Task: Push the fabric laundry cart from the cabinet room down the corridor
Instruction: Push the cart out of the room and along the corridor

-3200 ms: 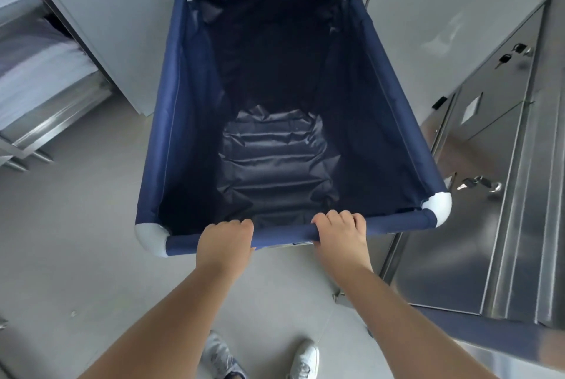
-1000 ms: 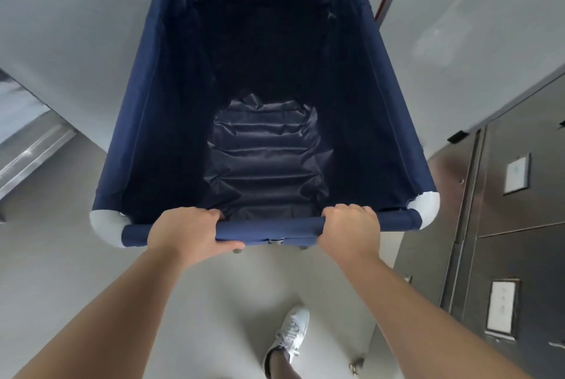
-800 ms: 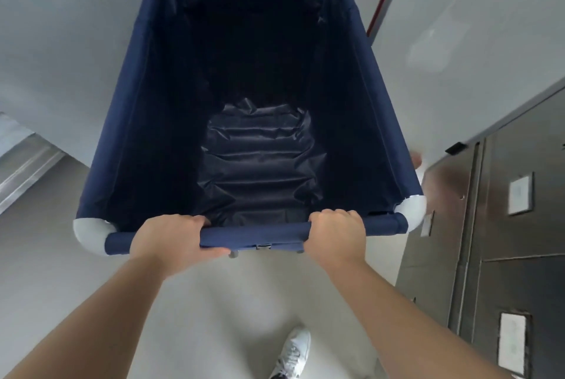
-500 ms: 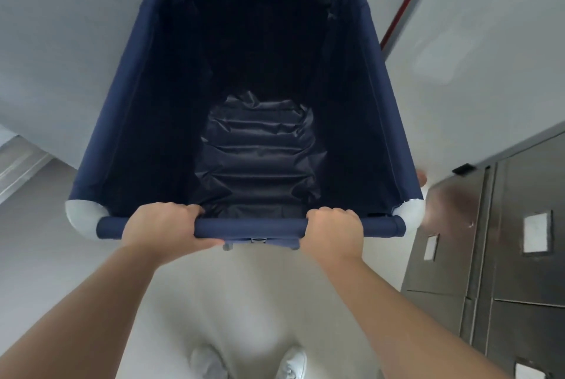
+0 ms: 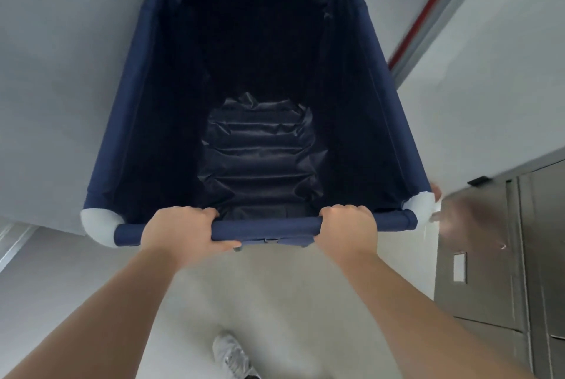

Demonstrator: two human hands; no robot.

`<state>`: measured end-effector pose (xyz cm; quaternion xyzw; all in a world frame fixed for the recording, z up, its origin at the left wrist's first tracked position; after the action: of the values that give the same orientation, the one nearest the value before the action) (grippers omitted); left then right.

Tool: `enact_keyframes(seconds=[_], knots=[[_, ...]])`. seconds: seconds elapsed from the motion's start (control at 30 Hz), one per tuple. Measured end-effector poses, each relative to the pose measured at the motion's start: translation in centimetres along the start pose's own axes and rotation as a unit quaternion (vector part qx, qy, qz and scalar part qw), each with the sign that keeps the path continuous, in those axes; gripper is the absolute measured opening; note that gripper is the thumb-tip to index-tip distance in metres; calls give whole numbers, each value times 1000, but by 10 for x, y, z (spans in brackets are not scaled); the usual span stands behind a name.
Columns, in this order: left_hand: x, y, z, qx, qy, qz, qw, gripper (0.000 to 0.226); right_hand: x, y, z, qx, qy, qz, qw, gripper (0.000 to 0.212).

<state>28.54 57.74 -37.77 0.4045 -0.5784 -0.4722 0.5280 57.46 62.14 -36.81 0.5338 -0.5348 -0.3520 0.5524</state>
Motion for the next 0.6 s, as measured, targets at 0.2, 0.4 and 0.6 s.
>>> enact_keyframes(seconds=[0.2,0.4,0.6], knots=[[-41,13,36,-3,-28,13,1000,72,-37,10,19,0,-14,17,1000,8],[-92,29,73,5,-36,13,999,77,-90,28,38,-6,-19,22,1000,6],[-145,41,115,2,-36,-4,999,74,-140,40,59,-29,-17,32,999,6]])
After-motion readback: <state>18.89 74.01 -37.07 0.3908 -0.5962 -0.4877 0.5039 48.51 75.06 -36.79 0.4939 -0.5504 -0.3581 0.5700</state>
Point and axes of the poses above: each hand's wrist, its own x-axis away from the middle knuckle, its own y-axis out of the back of the hand, z = x × y, the point moved 1 cm from there along -x, towards the middle knuckle, and after that the axes turned 3 degrees about -y, right-handed, at the moved point
